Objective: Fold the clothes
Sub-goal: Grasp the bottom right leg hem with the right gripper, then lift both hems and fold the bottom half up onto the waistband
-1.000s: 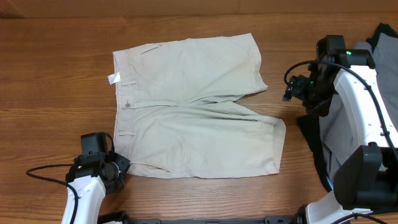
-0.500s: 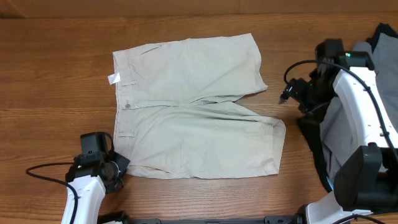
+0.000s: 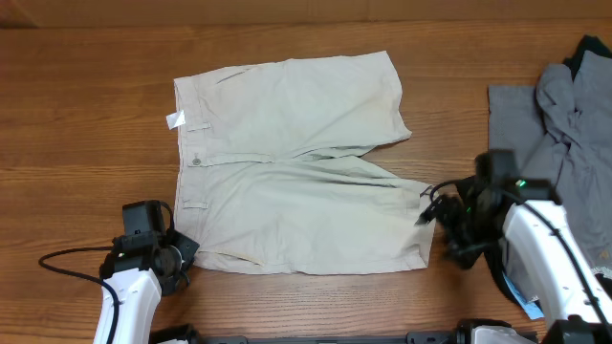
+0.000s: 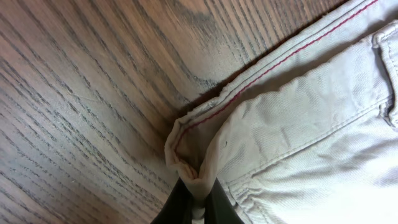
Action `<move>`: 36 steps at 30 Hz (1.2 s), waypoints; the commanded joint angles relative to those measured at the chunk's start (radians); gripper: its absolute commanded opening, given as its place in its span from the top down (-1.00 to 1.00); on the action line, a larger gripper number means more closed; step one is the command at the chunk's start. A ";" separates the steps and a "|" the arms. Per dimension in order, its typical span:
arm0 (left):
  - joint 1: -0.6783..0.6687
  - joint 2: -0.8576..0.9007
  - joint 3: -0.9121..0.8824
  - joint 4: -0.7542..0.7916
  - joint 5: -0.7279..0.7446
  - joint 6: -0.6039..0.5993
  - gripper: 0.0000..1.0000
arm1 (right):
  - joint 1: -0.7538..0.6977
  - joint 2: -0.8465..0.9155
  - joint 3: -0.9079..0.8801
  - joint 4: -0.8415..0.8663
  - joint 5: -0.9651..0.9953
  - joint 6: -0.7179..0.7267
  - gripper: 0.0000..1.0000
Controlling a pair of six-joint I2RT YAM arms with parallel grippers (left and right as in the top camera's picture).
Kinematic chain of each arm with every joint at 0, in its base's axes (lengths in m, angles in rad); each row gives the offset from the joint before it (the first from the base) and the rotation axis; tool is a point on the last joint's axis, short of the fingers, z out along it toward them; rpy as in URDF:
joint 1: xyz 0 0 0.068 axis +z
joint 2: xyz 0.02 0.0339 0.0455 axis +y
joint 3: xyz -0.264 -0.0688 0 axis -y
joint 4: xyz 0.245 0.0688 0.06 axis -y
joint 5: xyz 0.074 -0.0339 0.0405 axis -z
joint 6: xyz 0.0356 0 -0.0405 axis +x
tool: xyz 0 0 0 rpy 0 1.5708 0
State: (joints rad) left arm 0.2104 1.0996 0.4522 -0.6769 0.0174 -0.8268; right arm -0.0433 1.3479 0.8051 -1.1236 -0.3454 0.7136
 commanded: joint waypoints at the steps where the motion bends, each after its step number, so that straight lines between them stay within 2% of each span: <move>1: 0.005 -0.007 0.022 0.004 0.010 0.027 0.90 | 0.050 -0.016 -0.131 0.059 -0.116 0.075 -0.59; 4: 0.005 -0.007 0.022 0.001 0.010 0.028 0.90 | 0.077 -0.016 -0.218 0.141 -0.153 0.126 -0.59; 9: 0.005 -0.007 0.022 0.000 0.010 0.028 0.88 | 0.076 -0.015 -0.230 0.227 -0.144 0.143 -0.53; 14: 0.005 -0.007 0.022 0.001 0.014 0.039 0.87 | 0.076 -0.015 -0.230 0.258 -0.044 0.183 -0.49; 19: 0.005 -0.007 0.022 0.000 0.017 0.046 0.83 | 0.076 -0.015 -0.230 0.253 -0.036 0.182 -0.40; 21: 0.005 -0.007 0.022 0.000 0.017 0.046 0.83 | 0.076 -0.015 -0.230 0.251 -0.035 0.182 -0.21; 23: 0.005 -0.007 0.022 0.000 0.017 0.046 0.82 | 0.076 -0.015 -0.230 0.251 -0.036 0.182 0.14; 24: 0.005 -0.007 0.022 0.000 0.017 0.046 0.82 | 0.076 -0.015 -0.230 0.251 -0.036 0.182 0.45; 26: 0.005 -0.007 0.022 -0.003 0.017 0.046 0.81 | 0.076 -0.015 -0.230 0.251 -0.036 0.181 0.62; 28: 0.005 -0.007 0.022 -0.006 0.017 0.046 0.81 | 0.076 -0.015 -0.230 0.251 -0.036 0.181 0.92; 32: 0.005 -0.007 0.022 -0.020 0.037 0.054 0.92 | 0.076 -0.015 -0.230 0.247 -0.037 0.178 0.93; 36: 0.005 -0.008 0.047 -0.076 0.154 0.149 0.92 | 0.072 -0.025 -0.211 0.243 -0.036 0.133 0.93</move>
State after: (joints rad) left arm 0.2115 1.0996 0.4610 -0.7200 0.0677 -0.7616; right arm 0.0280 1.3457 0.5758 -0.8780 -0.3874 0.8806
